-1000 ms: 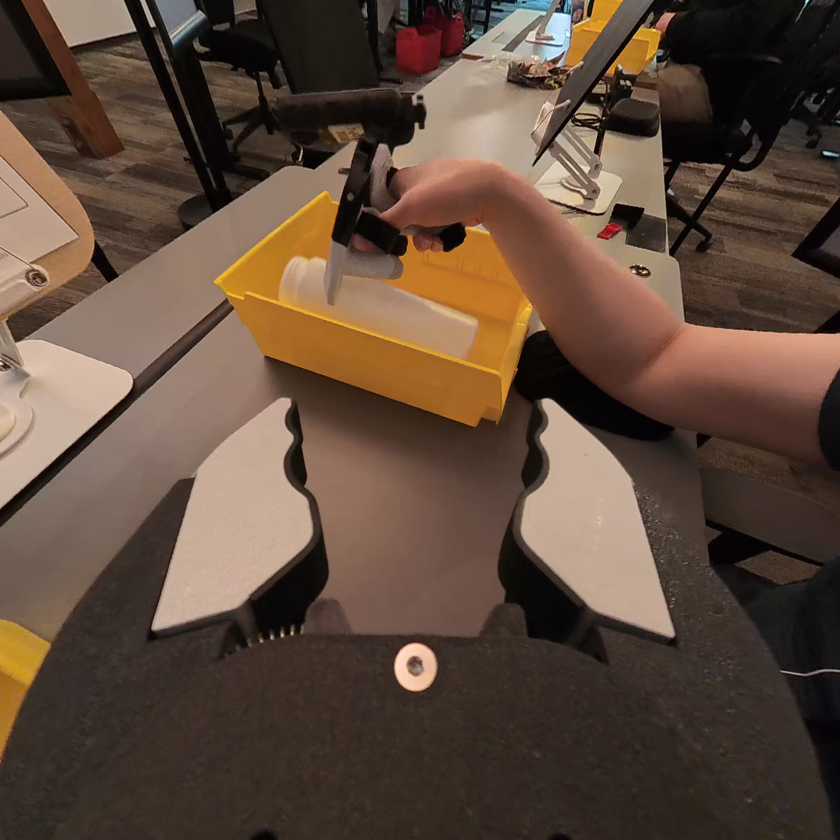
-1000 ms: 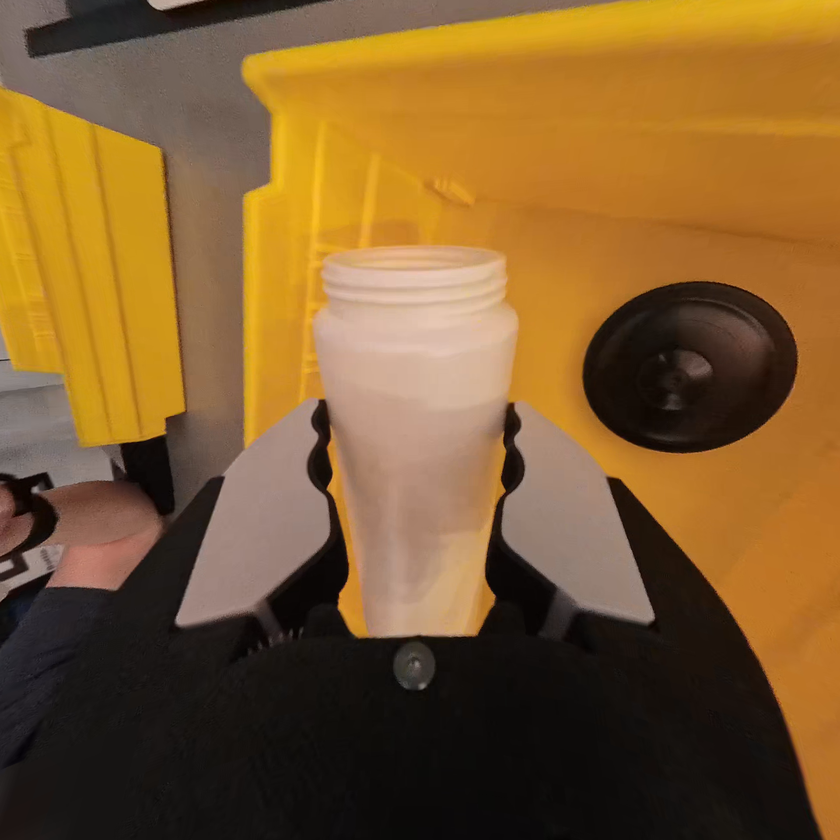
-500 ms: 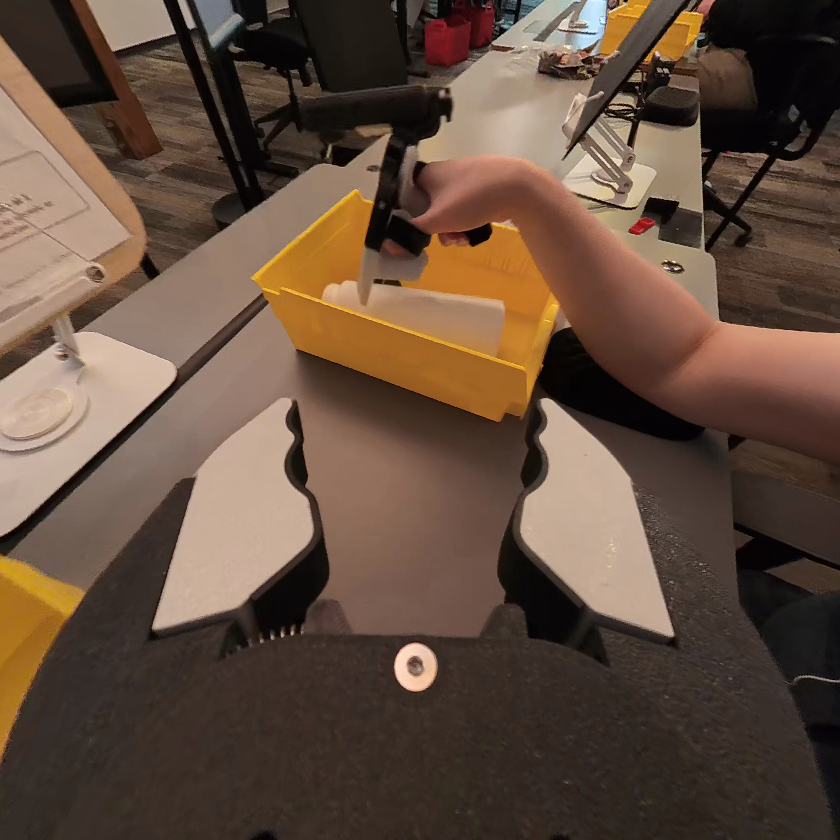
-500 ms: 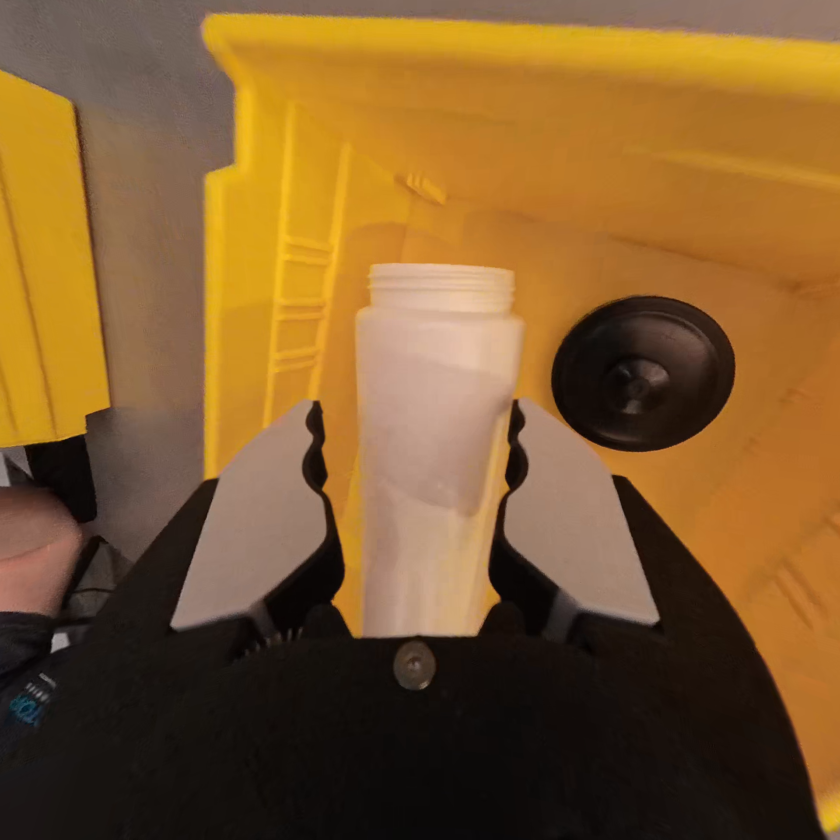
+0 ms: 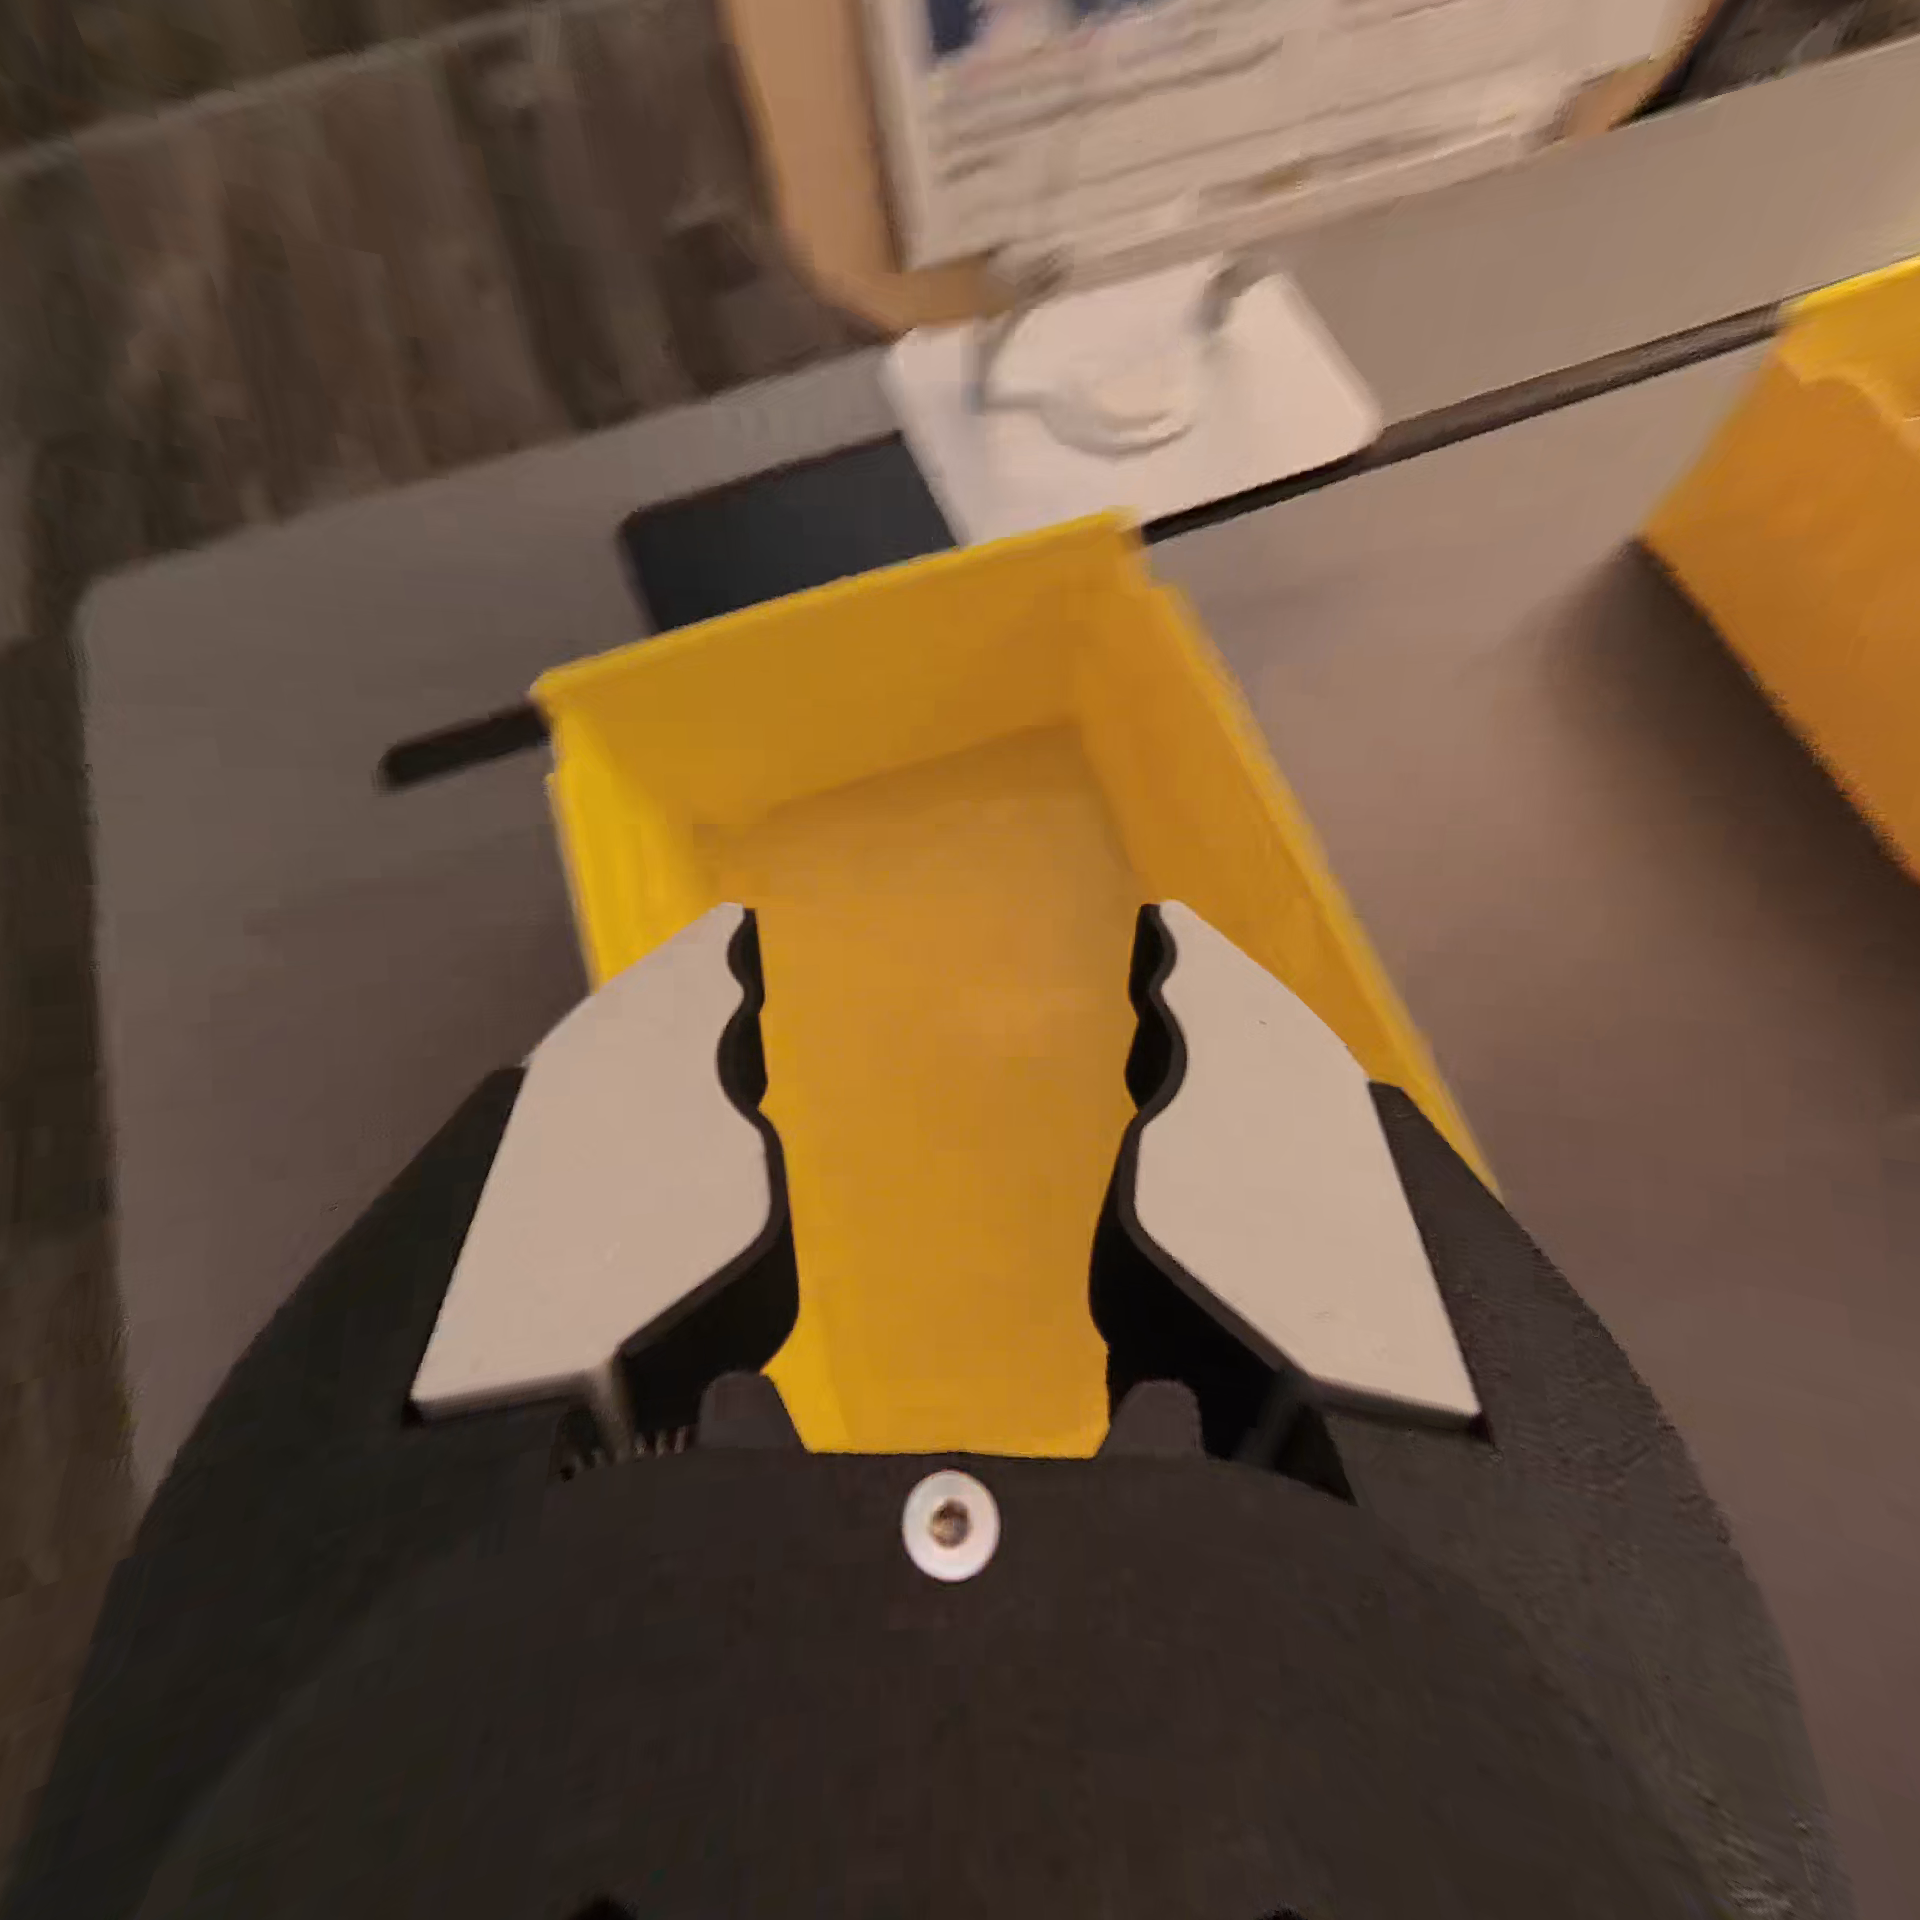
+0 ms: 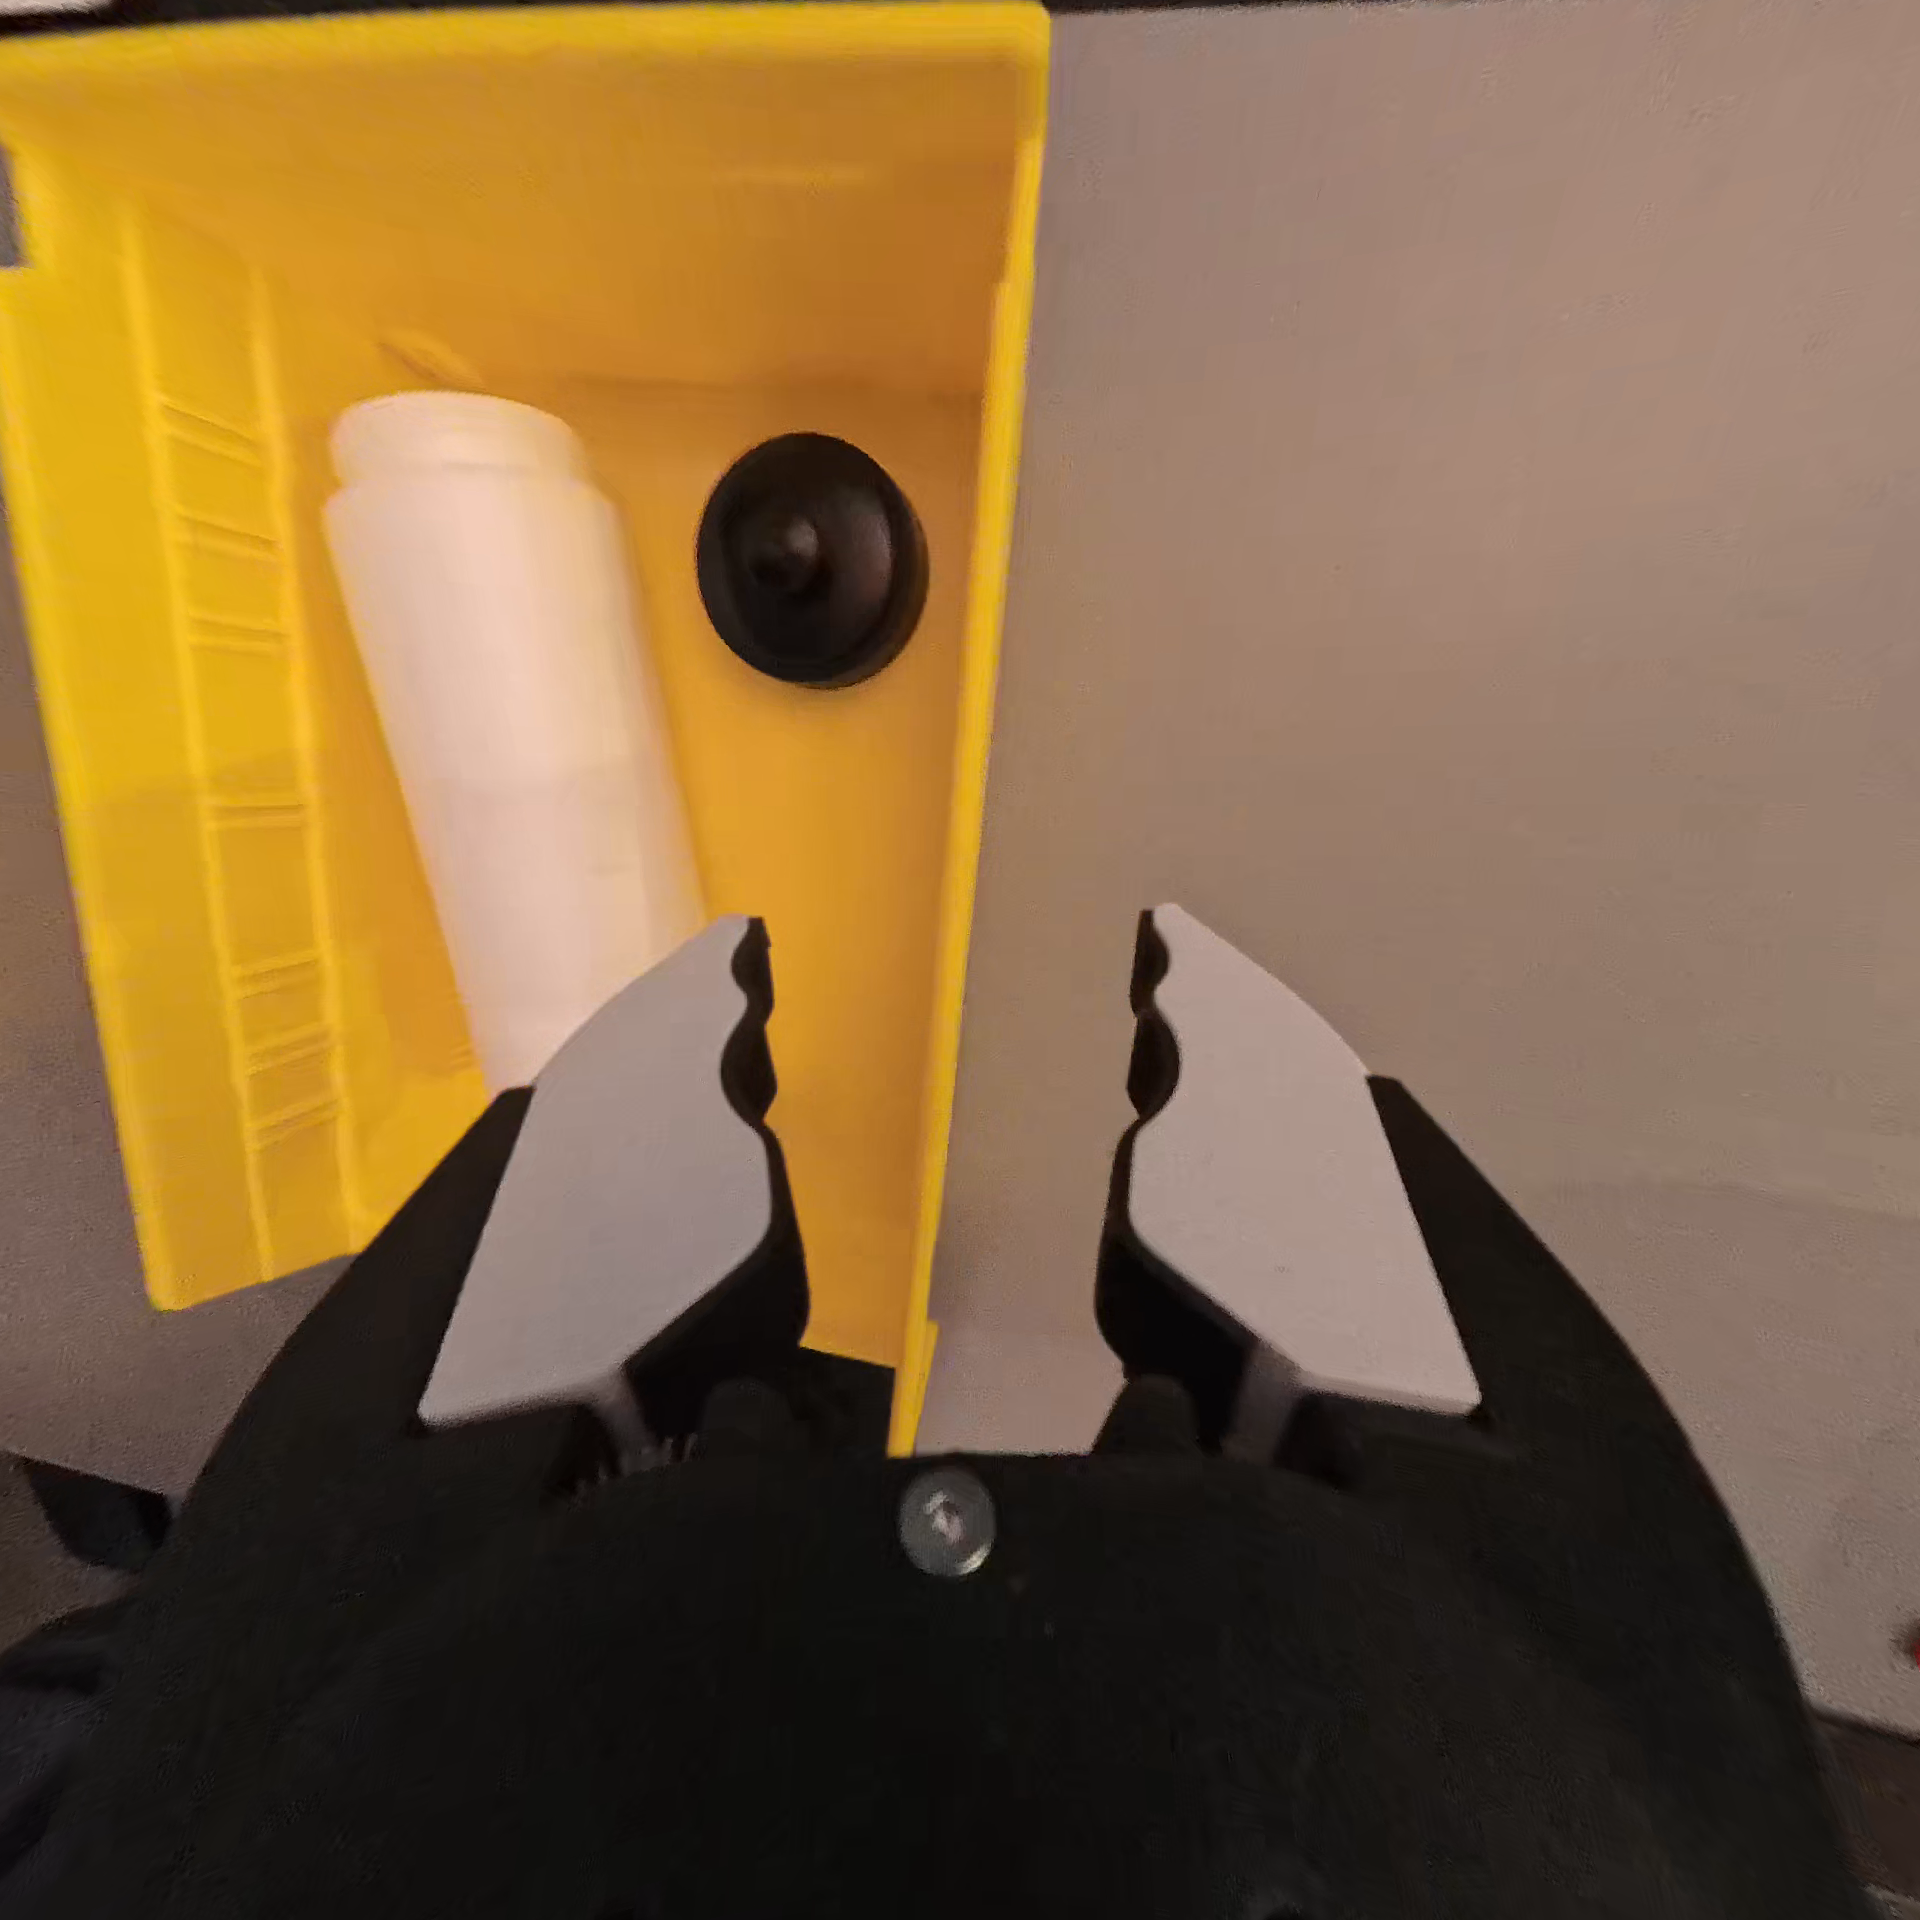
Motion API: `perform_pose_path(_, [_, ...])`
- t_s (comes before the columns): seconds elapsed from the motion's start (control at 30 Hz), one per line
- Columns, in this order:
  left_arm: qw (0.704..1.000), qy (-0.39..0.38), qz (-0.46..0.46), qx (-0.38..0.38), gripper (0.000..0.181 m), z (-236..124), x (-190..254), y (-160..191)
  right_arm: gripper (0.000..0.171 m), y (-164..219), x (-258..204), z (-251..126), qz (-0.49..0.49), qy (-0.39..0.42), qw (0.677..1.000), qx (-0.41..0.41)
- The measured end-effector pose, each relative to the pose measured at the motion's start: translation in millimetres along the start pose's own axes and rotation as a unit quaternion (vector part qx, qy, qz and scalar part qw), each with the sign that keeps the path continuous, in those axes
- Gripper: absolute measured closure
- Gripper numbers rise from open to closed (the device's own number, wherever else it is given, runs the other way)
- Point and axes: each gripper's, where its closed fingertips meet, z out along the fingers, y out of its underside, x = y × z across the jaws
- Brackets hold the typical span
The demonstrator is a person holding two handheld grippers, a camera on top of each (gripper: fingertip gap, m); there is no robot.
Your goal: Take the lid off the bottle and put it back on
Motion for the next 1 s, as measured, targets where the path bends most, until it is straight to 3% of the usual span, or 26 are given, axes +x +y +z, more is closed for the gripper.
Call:
perform_pose_path(0.13, [0.989,-0.093,-0.027,-0.113,0.117,13.0,-58.2,45.6,0.121,12.9,10.4,23.7,0.016,0.001,0.998,-0.061])
perform_pose_path(0.23, [0.984,-0.063,-0.061,-0.152,0.131,24.3,-63.4,64.3,0.136,29.9,7.5,39.1,0.03,-0.021,0.992,-0.121])
perform_pose_path(0.43, [0.971,-0.059,-0.083,-0.215,0.129,38.0,-75.5,92.6,0.159,40.2,-4.7,50.6,0.035,-0.057,0.984,-0.163])
perform_pose_path(0.77, [0.948,-0.046,-0.112,-0.296,0.14,53.2,-80.6,128.5,0.159,40.8,-27.8,58.2,0.041,-0.062,0.979,-0.191])
perform_pose_path(0.93, [0.941,0.001,-0.11,-0.32,0.17,61.3,-64.1,134.7,0.16,37.8,-49.4,63.5,0.023,-0.057,0.976,-0.208])
perform_pose_path(1.0, [0.94,-0.019,-0.087,-0.328,0.175,62.7,-65.0,134.6,0.16,35.5,-59.8,67.2,0.014,-0.06,0.975,-0.214])
